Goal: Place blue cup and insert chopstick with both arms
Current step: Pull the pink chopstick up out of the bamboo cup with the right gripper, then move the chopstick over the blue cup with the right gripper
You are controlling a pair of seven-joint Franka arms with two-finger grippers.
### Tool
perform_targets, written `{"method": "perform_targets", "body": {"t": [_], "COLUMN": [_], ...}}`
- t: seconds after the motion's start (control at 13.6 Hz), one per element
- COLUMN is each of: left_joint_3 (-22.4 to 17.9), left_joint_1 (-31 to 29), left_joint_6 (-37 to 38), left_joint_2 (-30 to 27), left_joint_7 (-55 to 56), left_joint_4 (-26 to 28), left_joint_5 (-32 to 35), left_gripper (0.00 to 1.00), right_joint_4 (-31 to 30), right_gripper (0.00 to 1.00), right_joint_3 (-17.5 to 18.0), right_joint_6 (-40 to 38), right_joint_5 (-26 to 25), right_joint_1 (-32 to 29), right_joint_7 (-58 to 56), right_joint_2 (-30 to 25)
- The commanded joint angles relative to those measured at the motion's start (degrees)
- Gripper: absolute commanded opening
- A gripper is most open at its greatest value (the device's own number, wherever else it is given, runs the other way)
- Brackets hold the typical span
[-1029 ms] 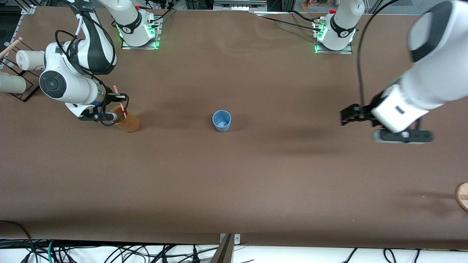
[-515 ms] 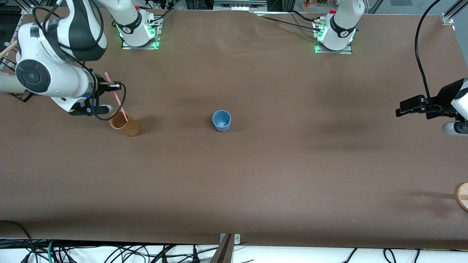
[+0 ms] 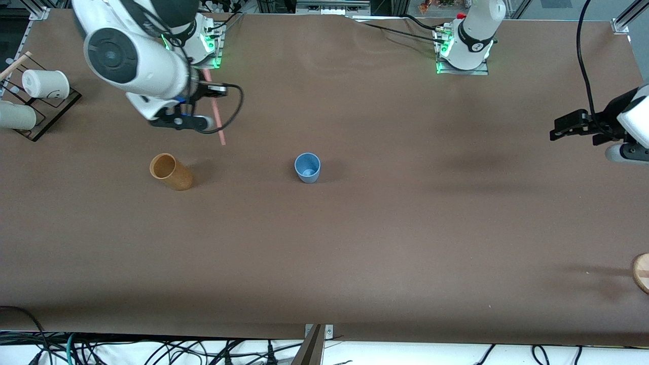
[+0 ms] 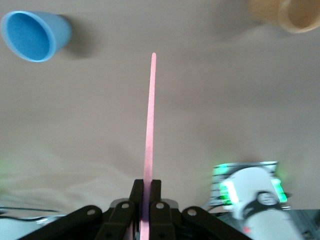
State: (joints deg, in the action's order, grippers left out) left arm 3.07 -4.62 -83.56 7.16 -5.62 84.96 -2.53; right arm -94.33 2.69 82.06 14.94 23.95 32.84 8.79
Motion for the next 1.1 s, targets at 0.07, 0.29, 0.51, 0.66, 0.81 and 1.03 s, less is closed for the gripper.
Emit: {"method": "perform_targets", "body": {"t": [0.07,0.29,0.51,0.66,0.81,1.03], "left_joint_3": [0.53,0.53,0.53,0.62,0.62,0.53], "left_joint_1": [-0.57,-0.48,-0.48,-0.39,-0.39,-0.48], "left_joint_6": [-1.70,-1.70,-1.70,-1.70,-1.87,-1.87], "left_joint_2": [-1.98,-1.63,-1.28,-1.19,-1.19,-0.31], "left_joint_7": [-1.58,-1.58,-1.67,-1.76,-2.98,-3.43], "left_joint_4": [3.99,3.81,3.63,3.63,3.55,2.67], "left_joint_5": [1.13,1.13,1.13,1.13,1.13,1.04], "left_gripper": [1.00,1.00,1.00,1.00,1.00,1.00], "right_joint_4": [13.27,14.79,14.88,14.70,14.53,14.44], "right_gripper": [0.00,0.00,0.00,0.00,0.00,0.00], "right_joint_3": [-0.49,-0.49,-0.49,-0.49,-0.40,-0.49], "right_joint_6": [2.82,8.44,11.97,14.44,14.44,13.74], "right_joint_5": [10.61,14.59,17.14,17.23,18.45,20.04], "right_joint_1": [2.86,4.62,4.79,5.06,5.14,5.06], "right_joint_7": [10.89,13.57,13.66,13.31,12.61,12.08], "right_joint_2": [12.71,16.16,18.71,20.81,22.84,23.64]}}
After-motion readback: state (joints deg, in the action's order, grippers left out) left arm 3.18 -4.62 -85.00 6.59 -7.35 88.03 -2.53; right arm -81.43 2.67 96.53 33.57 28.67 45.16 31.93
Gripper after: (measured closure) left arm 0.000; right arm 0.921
